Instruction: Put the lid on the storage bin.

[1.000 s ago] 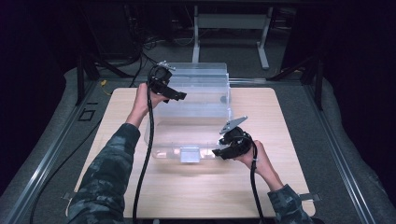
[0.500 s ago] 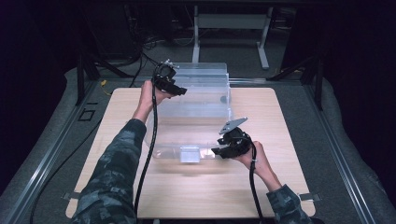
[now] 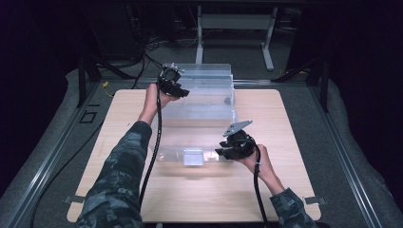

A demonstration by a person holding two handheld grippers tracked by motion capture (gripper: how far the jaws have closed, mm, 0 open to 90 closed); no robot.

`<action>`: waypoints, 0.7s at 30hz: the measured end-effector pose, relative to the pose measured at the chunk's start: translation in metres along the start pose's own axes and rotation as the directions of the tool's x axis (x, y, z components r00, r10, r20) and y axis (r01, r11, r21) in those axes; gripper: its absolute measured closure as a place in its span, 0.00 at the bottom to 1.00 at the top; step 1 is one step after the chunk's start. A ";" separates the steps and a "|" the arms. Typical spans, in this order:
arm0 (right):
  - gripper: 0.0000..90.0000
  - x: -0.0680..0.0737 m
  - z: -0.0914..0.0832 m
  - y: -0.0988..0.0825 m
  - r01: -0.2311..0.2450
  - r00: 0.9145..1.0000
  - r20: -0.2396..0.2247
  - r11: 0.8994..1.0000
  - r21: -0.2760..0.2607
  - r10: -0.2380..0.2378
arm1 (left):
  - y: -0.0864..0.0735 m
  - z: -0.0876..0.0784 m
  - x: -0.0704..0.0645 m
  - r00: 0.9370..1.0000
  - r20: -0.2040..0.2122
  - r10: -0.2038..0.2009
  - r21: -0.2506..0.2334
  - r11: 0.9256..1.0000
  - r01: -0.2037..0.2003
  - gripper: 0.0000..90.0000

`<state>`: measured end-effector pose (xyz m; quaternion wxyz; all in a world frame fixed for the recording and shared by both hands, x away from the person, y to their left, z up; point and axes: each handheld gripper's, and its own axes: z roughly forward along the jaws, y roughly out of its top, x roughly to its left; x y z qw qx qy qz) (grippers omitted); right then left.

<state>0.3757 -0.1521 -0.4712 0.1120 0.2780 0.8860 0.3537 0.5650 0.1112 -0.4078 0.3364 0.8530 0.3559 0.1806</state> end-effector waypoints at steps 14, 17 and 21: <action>0.70 0.003 0.005 -0.002 -0.021 1.000 0.013 0.999 -0.038 0.022 | -0.001 -0.001 0.000 1.000 0.009 0.013 0.019 1.000 -0.013 0.65; 0.69 0.003 0.005 -0.002 -0.035 0.999 0.012 0.999 -0.036 0.035 | -0.002 -0.001 0.000 1.000 0.014 0.019 0.016 1.000 -0.019 0.67; 0.69 0.004 0.007 -0.002 -0.040 0.999 0.020 0.998 -0.040 0.041 | -0.001 -0.002 -0.001 0.999 0.012 0.042 0.030 0.999 -0.043 0.70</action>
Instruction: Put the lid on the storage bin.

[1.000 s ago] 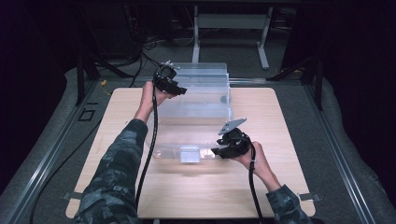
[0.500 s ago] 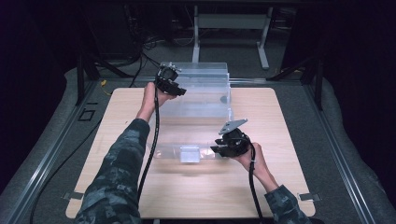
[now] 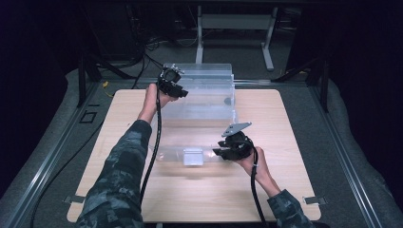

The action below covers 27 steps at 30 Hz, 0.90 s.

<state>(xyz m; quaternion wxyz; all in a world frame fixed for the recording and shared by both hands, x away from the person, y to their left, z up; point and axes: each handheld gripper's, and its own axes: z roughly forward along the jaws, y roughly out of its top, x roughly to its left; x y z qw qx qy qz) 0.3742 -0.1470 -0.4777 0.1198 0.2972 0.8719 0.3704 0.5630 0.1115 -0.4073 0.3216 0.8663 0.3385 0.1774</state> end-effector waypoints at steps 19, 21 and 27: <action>0.66 0.017 0.017 -0.001 0.058 0.994 0.091 0.998 0.025 -0.061 | 0.002 -0.006 -0.003 0.999 0.025 0.029 0.031 0.999 -0.030 0.78; 0.66 0.017 0.017 -0.001 0.057 0.994 0.093 0.998 0.023 -0.058 | 0.003 -0.008 -0.003 0.999 0.029 0.030 0.036 0.999 -0.031 0.79; 0.65 0.016 0.018 -0.002 0.050 0.994 0.096 0.999 0.002 -0.050 | 0.005 -0.011 -0.006 0.999 0.031 0.040 0.053 0.998 -0.042 0.81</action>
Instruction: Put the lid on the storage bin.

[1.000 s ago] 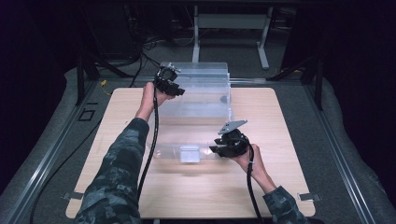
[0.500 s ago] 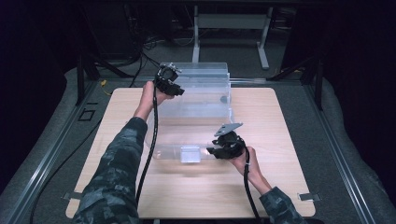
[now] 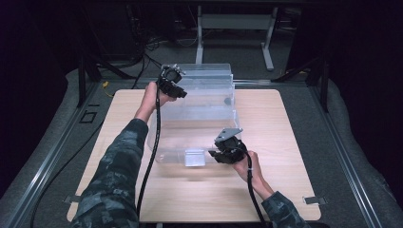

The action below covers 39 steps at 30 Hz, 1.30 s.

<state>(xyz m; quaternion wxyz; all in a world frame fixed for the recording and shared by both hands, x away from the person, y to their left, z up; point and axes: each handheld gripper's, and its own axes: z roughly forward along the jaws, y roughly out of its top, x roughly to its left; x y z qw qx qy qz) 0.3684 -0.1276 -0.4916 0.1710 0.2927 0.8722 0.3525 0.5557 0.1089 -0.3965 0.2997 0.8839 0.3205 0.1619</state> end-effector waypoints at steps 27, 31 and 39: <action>0.62 -0.001 0.002 0.000 -0.027 0.999 -0.019 1.000 0.004 0.027 | -0.010 -0.034 -0.021 1.000 0.018 0.021 -0.056 0.998 -0.020 0.84; 0.62 0.000 0.002 0.000 -0.025 1.000 -0.016 1.000 0.003 0.025 | -0.012 -0.037 -0.025 1.000 0.013 0.023 -0.065 0.998 -0.022 0.84; 0.62 0.001 0.003 0.000 -0.025 1.000 -0.007 1.000 -0.009 0.025 | -0.019 -0.043 -0.029 1.000 0.026 0.016 -0.101 0.995 -0.013 0.84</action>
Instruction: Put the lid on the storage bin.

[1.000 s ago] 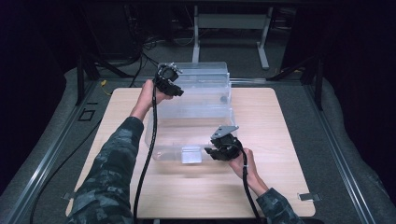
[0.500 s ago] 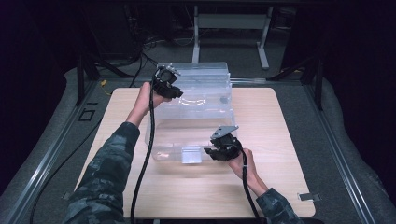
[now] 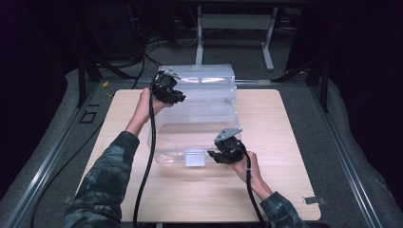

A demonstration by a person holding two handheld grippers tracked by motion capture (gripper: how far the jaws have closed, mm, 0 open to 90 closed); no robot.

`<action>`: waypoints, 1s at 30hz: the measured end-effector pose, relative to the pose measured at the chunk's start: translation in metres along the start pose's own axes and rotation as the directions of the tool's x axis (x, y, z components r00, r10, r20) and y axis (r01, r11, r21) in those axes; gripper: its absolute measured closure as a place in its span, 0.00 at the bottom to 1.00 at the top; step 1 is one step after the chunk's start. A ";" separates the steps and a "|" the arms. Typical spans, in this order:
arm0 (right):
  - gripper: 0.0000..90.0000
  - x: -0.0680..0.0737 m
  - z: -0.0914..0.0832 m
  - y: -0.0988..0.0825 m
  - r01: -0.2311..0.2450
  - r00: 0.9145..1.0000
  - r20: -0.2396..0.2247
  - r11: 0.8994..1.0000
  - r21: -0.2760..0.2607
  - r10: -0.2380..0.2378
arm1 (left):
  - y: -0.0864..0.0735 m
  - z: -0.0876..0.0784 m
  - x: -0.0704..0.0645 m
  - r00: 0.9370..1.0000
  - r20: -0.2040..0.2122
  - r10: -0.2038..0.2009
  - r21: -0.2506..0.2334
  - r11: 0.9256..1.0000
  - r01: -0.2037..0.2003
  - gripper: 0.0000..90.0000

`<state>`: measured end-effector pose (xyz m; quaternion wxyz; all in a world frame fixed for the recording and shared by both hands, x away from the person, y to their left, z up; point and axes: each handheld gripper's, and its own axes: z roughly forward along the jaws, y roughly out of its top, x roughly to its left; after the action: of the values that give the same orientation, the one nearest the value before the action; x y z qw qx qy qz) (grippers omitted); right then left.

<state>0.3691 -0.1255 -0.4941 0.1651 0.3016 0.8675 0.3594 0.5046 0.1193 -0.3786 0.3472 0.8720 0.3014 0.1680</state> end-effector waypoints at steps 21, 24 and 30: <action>0.61 0.000 -0.001 0.001 0.000 1.000 -0.002 1.000 0.025 0.000 | -0.015 -0.021 -0.024 0.999 0.000 0.046 -0.033 0.998 -0.046 0.86; 0.61 0.000 0.000 0.001 0.001 1.000 -0.001 1.000 0.011 -0.001 | -0.018 -0.024 -0.027 0.999 0.005 0.044 -0.042 0.998 -0.044 0.86; 0.61 0.000 0.000 0.001 0.003 1.000 -0.002 1.000 0.016 -0.003 | -0.026 -0.030 -0.034 0.999 -0.002 0.041 -0.065 0.997 -0.041 0.85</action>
<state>0.3696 -0.1247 -0.4935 0.1624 0.3015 0.8709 0.3525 0.4527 0.1274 -0.3791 0.3717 0.8662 0.2780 0.1850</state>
